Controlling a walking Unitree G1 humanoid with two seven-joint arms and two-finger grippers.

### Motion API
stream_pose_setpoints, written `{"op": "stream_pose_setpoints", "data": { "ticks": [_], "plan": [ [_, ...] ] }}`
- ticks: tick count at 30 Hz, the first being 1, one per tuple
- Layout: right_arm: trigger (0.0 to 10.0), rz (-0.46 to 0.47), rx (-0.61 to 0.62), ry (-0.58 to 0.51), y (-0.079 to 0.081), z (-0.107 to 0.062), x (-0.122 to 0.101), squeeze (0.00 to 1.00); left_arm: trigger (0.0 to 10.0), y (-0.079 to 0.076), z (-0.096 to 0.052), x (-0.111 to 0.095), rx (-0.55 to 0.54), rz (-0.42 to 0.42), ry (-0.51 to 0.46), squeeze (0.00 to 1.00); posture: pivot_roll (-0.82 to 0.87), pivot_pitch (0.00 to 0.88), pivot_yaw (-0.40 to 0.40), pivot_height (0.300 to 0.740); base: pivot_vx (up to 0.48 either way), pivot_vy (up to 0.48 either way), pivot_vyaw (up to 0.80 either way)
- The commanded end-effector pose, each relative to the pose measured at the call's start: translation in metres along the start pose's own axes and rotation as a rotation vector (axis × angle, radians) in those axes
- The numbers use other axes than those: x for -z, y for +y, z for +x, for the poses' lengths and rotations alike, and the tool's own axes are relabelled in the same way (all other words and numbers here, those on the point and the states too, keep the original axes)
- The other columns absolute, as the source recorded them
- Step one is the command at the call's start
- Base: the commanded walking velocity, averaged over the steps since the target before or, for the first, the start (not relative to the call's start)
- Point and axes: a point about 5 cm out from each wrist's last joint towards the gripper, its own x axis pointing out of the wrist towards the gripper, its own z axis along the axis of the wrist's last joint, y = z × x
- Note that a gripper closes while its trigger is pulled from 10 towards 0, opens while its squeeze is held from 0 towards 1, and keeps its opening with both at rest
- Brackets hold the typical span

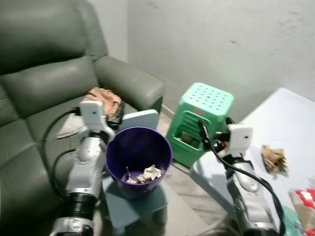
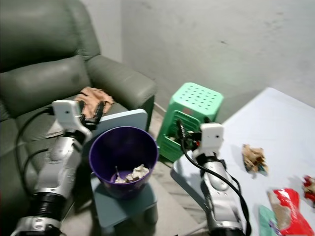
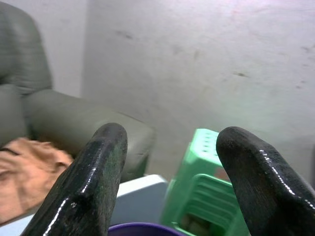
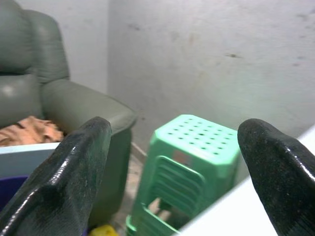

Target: Picking trash to rubbish bin

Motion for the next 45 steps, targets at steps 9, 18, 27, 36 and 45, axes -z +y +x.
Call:
{"op": "stream_pose_setpoints", "data": {
  "ticks": [9,18,27,36,45],
  "plan": [
    [10.0,-0.006,-0.006,0.002,0.002,0.002,-0.004,0.0,10.0,0.002,0.002,-0.001,-0.01,0.023,0.007,0.0,-0.01,0.0,-0.073,0.74,0.0,0.0,-0.77],
    [10.0,-0.007,0.003,0.003,0.004,0.008,-0.005,0.0,10.0,0.001,0.007,-0.004,0.003,0.035,-0.001,0.0,0.0,0.0,-0.066,0.74,0.0,0.0,-0.77],
    [10.0,0.015,0.035,0.055,0.003,0.007,0.003,0.0,10.0,-0.005,0.005,-0.003,0.033,0.077,0.005,0.0,0.0,0.0,-0.069,0.74,0.0,0.0,-0.35],
    [10.0,0.035,0.067,0.083,0.002,0.007,0.003,0.0,10.0,-0.012,0.0,0.005,0.097,0.106,0.046,0.0,0.0,0.0,-0.071,0.74,0.0,0.0,0.0],
    [10.0,0.066,0.063,0.102,0.001,0.001,0.006,0.0,10.0,-0.035,-0.012,0.017,0.267,0.118,0.099,0.0,-0.01,0.0,-0.07,0.74,0.0,0.0,0.0]
  ]
}}
